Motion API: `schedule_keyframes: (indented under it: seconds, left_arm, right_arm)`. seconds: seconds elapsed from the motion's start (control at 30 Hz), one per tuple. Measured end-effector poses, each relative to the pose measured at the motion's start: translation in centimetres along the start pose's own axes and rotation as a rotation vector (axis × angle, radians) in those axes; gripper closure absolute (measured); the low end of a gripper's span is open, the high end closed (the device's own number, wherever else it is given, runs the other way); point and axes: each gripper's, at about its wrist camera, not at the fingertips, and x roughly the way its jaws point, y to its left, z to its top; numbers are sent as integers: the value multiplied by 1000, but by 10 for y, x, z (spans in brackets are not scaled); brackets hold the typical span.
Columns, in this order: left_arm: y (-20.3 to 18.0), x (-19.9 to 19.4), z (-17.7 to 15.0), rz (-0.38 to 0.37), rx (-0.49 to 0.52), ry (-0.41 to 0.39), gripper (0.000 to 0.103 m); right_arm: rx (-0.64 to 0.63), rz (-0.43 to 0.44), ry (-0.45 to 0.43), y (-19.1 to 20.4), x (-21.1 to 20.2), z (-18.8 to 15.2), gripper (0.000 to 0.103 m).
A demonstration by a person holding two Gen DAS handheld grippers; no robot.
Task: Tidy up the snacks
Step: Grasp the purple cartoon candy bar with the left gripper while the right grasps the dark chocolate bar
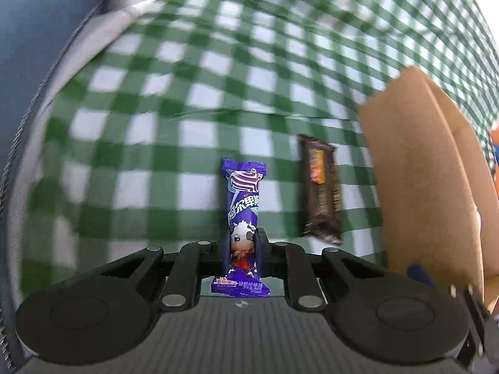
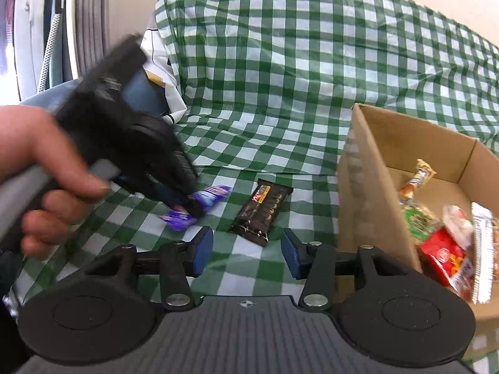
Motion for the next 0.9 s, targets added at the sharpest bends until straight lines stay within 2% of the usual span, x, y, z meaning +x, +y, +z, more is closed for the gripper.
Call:
schedule_keyframes:
  seconds: [0.1,0.2,0.33,0.4,0.5,0.6,0.7,0.9]
  left_arm:
    - [11,0,-1,23,-19,24,85]
    - [18,-2,2,-1,-53,16,84]
    - [17,3,3,10,-53,27,83]
    - [13,5,4,14,-38,28,78]
    - [8,9,6,24,-24,28,77]
    - [4,13,8,29,-15,27,77]
    - [2,15,9,36,-7,25,77]
    - [0,16,9,42,22,23,78]
  right_arm:
    - [6,-31,6,4,28,10,42]
    - [27,-79,33,4,62,16,34]
    - [67,-128,80,-4,100,19,32]
    - [83,-138,110,-8,115,18,32]
    - [95,-137,151,-10,133,15,32]
    - [105,-126,152,-10,140,14,35]
    - [87,-121,139,-8,140,15,61]
    - [87,-114,117,-9,130,19,62]
